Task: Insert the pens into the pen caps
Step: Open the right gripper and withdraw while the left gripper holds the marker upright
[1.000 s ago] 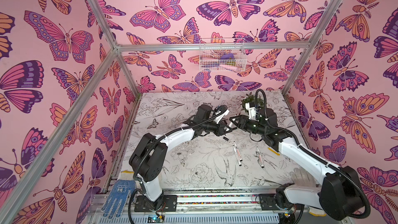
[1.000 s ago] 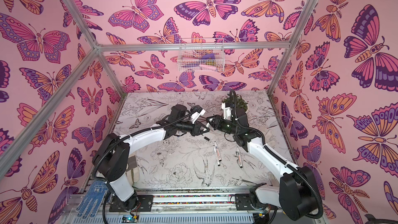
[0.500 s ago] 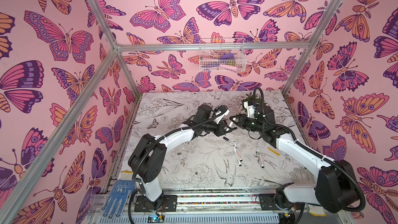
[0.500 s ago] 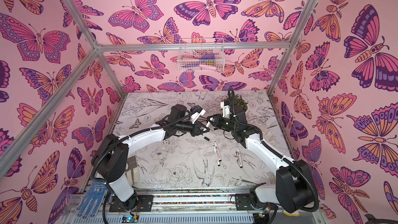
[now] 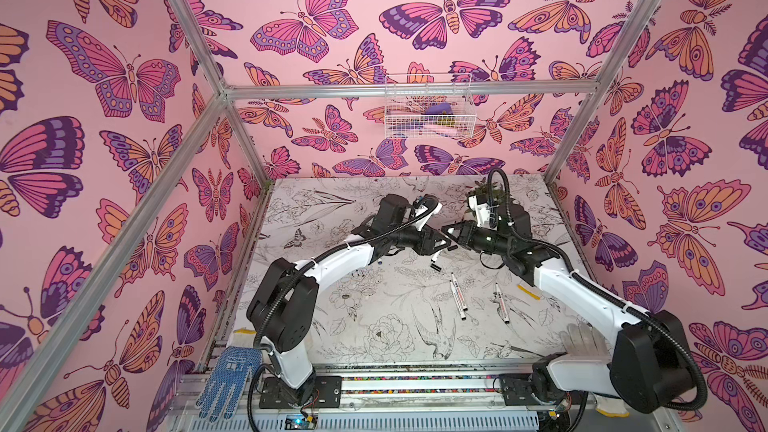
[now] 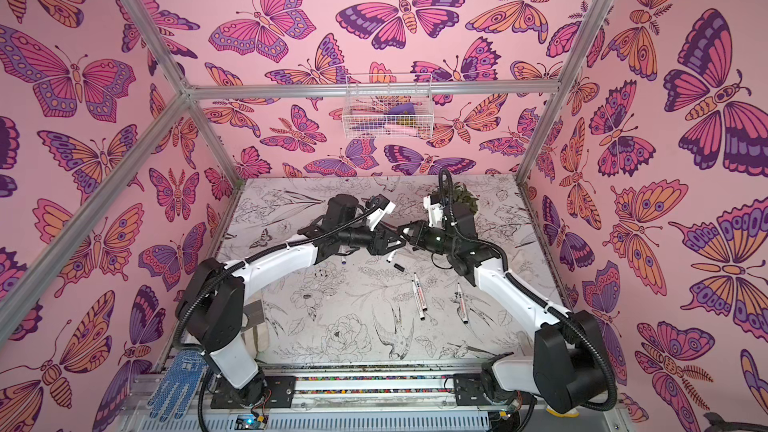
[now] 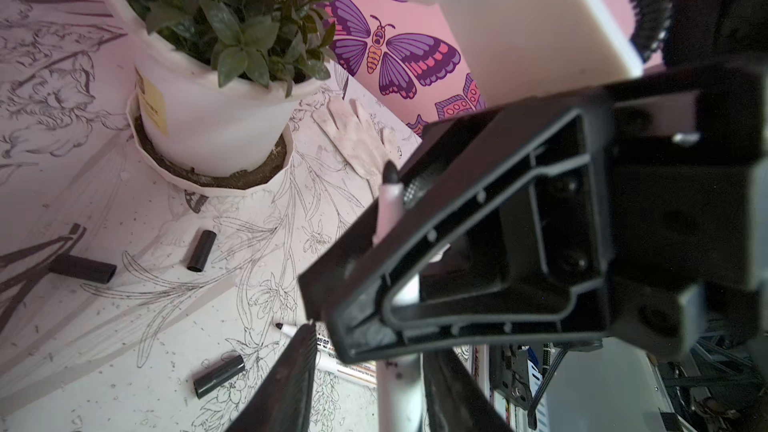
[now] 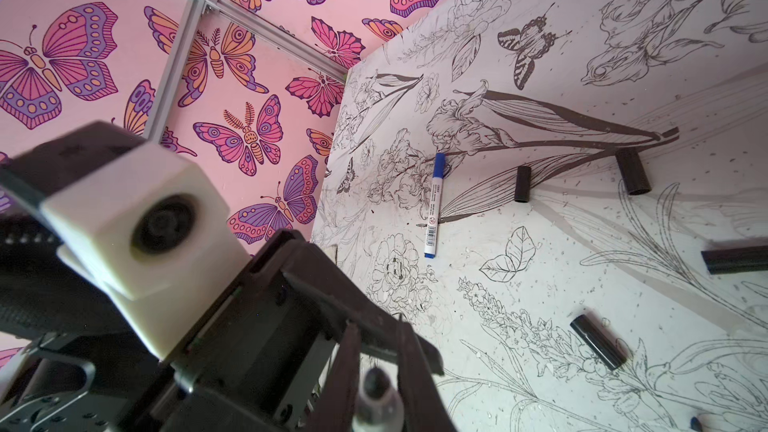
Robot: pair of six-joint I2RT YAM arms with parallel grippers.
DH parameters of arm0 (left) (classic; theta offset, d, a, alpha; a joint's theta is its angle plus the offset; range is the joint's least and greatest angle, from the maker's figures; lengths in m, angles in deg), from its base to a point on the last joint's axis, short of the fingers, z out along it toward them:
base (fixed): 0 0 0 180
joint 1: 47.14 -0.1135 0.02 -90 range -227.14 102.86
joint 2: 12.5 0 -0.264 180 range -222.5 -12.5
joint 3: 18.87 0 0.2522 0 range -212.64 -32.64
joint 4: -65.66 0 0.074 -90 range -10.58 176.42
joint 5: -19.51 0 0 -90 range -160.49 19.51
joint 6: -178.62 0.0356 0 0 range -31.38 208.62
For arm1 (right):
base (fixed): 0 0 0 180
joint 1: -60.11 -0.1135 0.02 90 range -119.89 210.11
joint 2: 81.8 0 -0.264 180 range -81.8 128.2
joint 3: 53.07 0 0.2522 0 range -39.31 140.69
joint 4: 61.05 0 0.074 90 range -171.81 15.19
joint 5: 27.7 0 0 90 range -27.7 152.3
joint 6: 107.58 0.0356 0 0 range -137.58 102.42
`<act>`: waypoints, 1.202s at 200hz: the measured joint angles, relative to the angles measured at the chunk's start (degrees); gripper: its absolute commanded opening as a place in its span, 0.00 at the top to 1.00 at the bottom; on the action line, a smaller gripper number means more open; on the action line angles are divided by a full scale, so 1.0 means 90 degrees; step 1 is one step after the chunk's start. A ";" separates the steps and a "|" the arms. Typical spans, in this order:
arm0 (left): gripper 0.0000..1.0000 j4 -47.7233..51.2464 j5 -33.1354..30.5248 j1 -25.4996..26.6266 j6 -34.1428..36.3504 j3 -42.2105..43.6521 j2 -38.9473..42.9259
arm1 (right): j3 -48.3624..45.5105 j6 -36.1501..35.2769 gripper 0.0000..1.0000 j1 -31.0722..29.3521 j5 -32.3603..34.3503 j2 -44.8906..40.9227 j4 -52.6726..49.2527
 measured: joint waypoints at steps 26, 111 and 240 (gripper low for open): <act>0.63 0.0061 0.0087 0.0002 0.0032 -0.0061 0.0000 | 0.0000 -0.0063 1.00 0.0002 -0.0002 -0.0056 -0.0029; 0.61 0.0146 0.0092 0.0100 0.0029 -0.0061 -0.0012 | 0.0000 -0.0063 1.00 0.0000 -0.0078 -0.0056 -0.0036; 1.00 0.0267 -0.0610 0.0041 -0.0117 0.0209 -0.0027 | 0.0041 -0.0168 0.58 0.0005 0.0075 0.0032 -0.0291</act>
